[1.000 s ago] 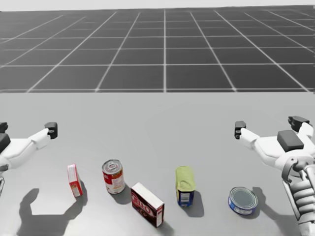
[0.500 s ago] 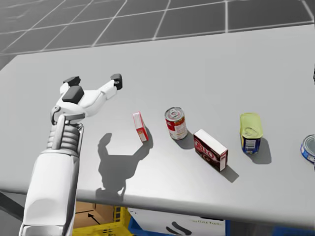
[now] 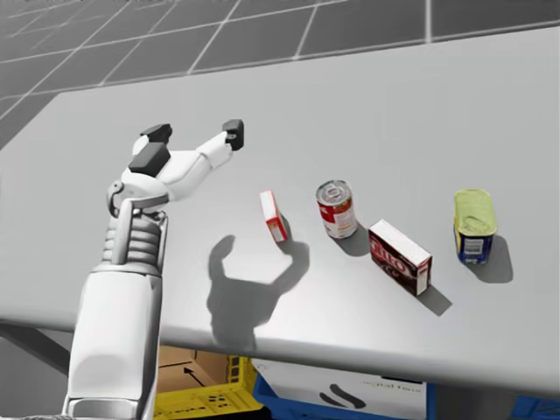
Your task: Lift the gelatin box off the table.
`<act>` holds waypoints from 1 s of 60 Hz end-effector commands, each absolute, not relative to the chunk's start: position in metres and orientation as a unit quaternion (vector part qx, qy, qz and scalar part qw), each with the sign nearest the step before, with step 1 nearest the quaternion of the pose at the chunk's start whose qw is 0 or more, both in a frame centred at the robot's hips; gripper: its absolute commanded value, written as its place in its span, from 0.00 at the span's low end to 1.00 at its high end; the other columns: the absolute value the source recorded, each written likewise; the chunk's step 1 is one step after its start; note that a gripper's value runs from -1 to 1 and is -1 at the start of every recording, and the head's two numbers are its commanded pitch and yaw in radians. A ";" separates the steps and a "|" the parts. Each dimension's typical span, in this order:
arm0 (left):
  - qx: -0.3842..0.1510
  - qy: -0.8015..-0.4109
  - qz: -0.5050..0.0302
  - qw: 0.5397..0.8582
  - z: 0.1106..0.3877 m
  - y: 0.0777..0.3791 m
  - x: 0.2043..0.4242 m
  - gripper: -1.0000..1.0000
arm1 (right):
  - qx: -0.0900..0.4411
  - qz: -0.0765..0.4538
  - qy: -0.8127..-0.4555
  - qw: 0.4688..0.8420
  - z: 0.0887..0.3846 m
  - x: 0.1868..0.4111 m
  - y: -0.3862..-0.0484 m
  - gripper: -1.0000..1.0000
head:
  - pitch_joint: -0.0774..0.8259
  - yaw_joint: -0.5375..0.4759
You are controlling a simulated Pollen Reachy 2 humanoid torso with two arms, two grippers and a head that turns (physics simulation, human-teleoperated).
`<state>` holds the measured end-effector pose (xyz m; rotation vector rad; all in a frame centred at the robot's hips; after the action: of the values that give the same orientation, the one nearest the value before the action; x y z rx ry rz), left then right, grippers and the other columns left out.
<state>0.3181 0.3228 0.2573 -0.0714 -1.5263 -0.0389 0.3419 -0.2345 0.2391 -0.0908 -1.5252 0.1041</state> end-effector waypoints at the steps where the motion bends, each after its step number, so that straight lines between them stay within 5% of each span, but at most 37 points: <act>1: -0.060 -0.674 -0.056 0.734 0.268 0.325 0.308 0.00 | -0.042 0.046 -0.688 0.723 0.238 0.342 -0.234 0.00 | 0.82 0.88; 17: -0.128 -0.598 -0.233 0.756 0.253 0.361 0.300 0.00 | -0.041 0.045 -0.689 0.723 0.238 0.343 -0.235 0.00 | 0.82 0.90; 34: -0.211 -0.556 -0.290 0.749 0.223 0.392 0.296 0.00 | -0.041 0.045 -0.688 0.723 0.237 0.344 -0.235 0.00 | 0.82 0.90; 44: -0.221 -0.515 -0.359 0.746 0.191 0.386 0.300 0.00 | -0.040 0.044 -0.690 0.721 0.238 0.345 -0.236 0.00 | 0.82 0.91; 60: -0.258 -0.491 -0.375 0.742 0.174 0.374 0.319 0.00 | -0.040 0.043 -0.691 0.721 0.238 0.345 -0.237 0.00 | 0.83 0.91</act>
<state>0.3087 0.3802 0.1824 -0.4370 -1.2018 -0.7155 0.3445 -0.2365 0.2383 -0.0890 -1.5253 0.0959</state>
